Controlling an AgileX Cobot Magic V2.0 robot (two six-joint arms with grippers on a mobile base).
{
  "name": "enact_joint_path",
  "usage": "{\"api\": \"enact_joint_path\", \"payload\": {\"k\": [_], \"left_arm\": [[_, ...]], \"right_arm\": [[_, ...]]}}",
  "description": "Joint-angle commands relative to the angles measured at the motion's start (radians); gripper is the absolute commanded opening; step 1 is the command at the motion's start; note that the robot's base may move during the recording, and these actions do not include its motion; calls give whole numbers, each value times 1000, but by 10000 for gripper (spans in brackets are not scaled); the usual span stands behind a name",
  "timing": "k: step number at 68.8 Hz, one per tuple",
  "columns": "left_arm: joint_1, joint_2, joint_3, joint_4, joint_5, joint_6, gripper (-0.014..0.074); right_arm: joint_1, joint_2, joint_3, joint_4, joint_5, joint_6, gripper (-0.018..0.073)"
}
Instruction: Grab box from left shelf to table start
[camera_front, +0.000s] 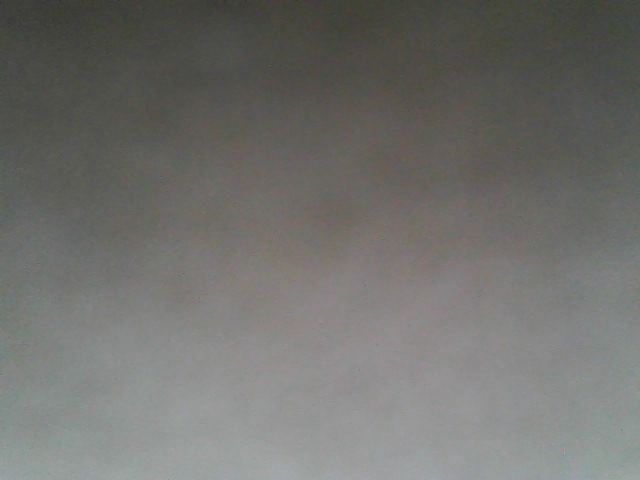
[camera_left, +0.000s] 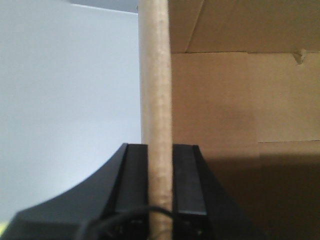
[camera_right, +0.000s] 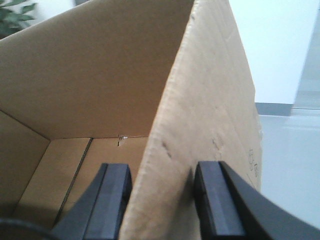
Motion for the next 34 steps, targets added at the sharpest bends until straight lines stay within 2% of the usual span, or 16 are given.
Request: {"api": "enact_joint_path", "payload": {"k": [1,34], "left_arm": [[-3,12,4,68,142,13,-93],[-1,12,4,68,142,13,-93]], "right_arm": [[1,0,-24,-46,4,-5,57],[1,0,-22,-46,4,-5,57]]}}
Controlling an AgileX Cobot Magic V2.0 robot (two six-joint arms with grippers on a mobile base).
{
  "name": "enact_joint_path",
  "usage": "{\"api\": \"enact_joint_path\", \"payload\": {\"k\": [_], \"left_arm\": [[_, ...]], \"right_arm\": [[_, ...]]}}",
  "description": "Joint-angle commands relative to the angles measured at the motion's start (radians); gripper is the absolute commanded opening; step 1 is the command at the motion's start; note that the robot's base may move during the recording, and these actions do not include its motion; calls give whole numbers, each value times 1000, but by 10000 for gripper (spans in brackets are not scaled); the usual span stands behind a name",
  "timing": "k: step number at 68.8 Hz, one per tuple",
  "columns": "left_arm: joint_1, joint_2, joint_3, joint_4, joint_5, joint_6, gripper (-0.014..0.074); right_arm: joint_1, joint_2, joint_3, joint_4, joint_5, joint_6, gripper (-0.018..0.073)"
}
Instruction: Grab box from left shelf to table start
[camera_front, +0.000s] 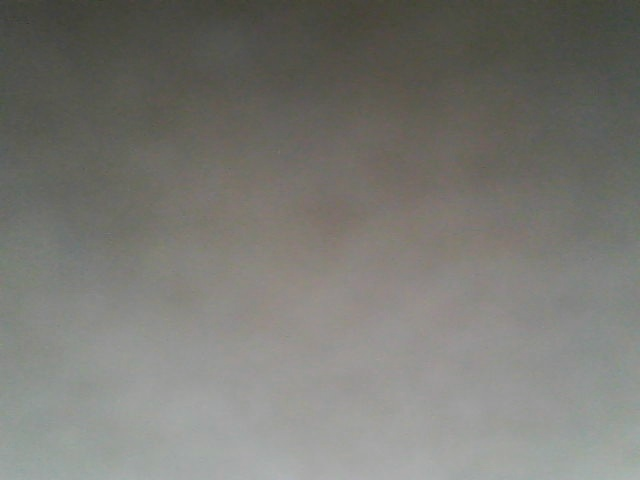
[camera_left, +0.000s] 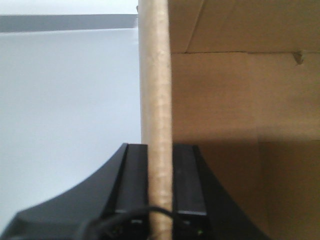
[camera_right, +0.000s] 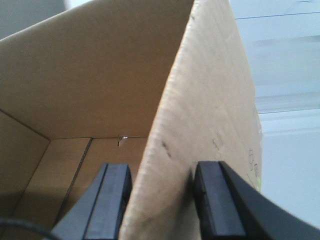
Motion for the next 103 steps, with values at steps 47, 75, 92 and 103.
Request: {"api": "enact_joint_path", "payload": {"k": [47,75,92,103], "left_arm": [[-3,12,4,68,142,13,-93],[-3,12,4,68,142,13,-93],[-3,12,4,68,142,13,-93],[-3,12,4,68,142,13,-93]], "right_arm": [[-2,0,-22,-46,21,-5,57],[-2,0,-22,-46,27,-5,57],[-2,0,-22,-46,27,-5,57],[-2,0,-22,-46,27,-5,57]]}}
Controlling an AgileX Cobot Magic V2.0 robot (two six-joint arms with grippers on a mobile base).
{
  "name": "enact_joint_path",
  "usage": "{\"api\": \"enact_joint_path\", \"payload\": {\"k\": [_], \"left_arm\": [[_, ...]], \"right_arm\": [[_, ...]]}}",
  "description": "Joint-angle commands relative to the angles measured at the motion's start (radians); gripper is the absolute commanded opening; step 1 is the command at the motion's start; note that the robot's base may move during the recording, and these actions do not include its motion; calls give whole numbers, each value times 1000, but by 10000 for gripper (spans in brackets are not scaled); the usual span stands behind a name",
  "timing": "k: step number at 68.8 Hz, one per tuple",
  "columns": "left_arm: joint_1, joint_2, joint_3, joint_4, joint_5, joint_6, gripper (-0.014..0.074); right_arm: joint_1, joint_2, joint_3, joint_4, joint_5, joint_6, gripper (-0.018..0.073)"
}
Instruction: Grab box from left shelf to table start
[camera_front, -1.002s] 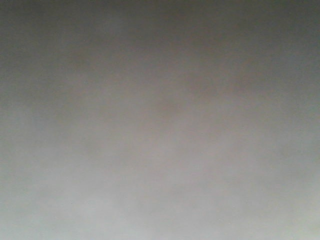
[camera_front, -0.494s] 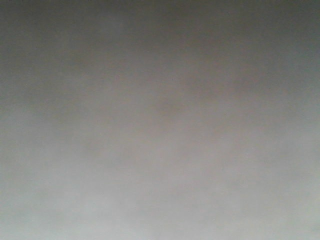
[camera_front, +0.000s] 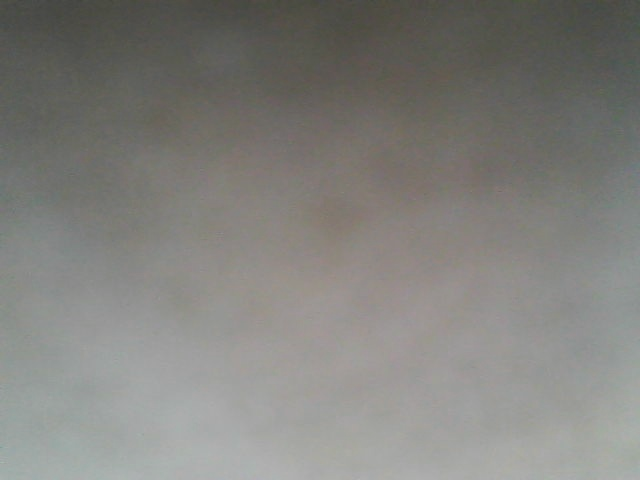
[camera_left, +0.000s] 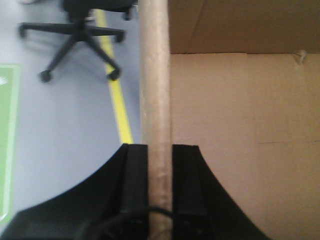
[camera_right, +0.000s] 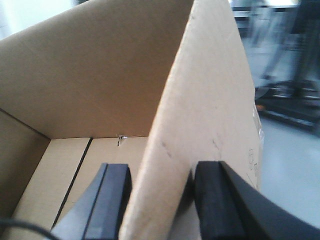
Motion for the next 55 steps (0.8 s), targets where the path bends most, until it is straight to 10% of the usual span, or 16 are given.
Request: {"api": "enact_joint_path", "payload": {"k": [1,55], "left_arm": [[-3,12,4,68,141,13,-93],[-3,12,4,68,141,13,-93]], "right_arm": [[0,0,-22,-49,21,-5,57],[0,0,-22,-49,23,-5,57]]}}
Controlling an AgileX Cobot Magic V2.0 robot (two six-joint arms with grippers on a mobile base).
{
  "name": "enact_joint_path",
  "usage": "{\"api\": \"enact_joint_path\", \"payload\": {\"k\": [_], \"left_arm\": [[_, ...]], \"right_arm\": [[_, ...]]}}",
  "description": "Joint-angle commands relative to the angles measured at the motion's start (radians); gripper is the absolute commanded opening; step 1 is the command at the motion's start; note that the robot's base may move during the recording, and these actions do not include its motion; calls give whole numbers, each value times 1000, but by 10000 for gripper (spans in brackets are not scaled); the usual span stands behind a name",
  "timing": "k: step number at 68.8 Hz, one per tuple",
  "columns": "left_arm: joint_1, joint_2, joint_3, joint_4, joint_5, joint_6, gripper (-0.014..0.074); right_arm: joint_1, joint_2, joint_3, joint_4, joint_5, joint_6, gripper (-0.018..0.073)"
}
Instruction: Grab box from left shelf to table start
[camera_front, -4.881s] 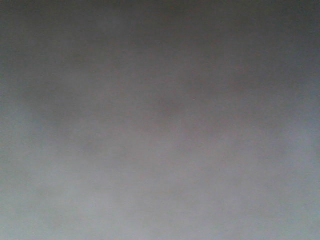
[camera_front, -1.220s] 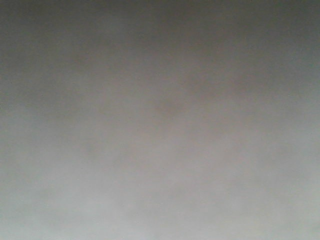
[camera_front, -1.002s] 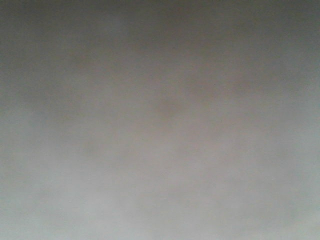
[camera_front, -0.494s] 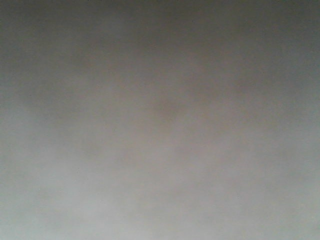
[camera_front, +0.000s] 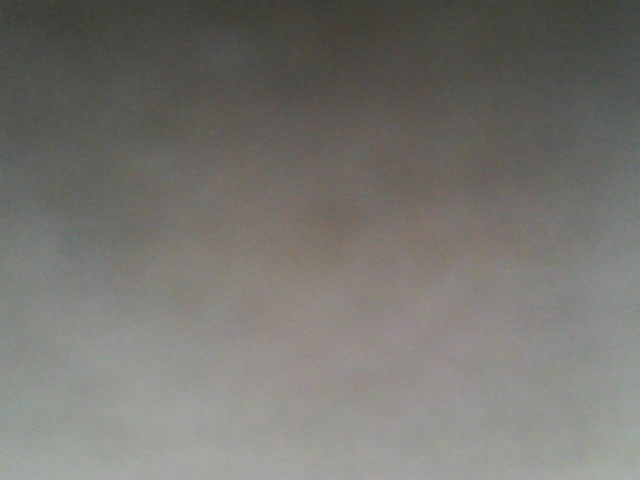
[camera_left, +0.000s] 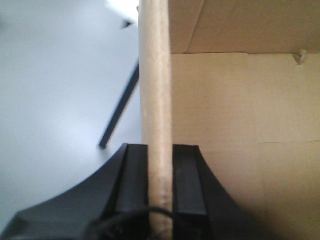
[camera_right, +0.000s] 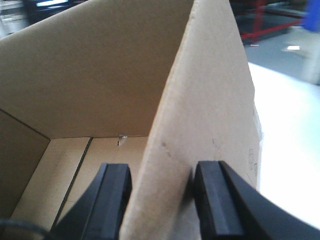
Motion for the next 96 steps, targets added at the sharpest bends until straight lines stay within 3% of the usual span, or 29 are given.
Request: {"api": "enact_joint_path", "payload": {"k": [1,96], "left_arm": [[-3,12,4,68,141,13,-93],[-3,12,4,68,141,13,-93]], "right_arm": [[0,0,-22,-49,22,-5,57],[0,0,-22,-49,22,-5,57]]}}
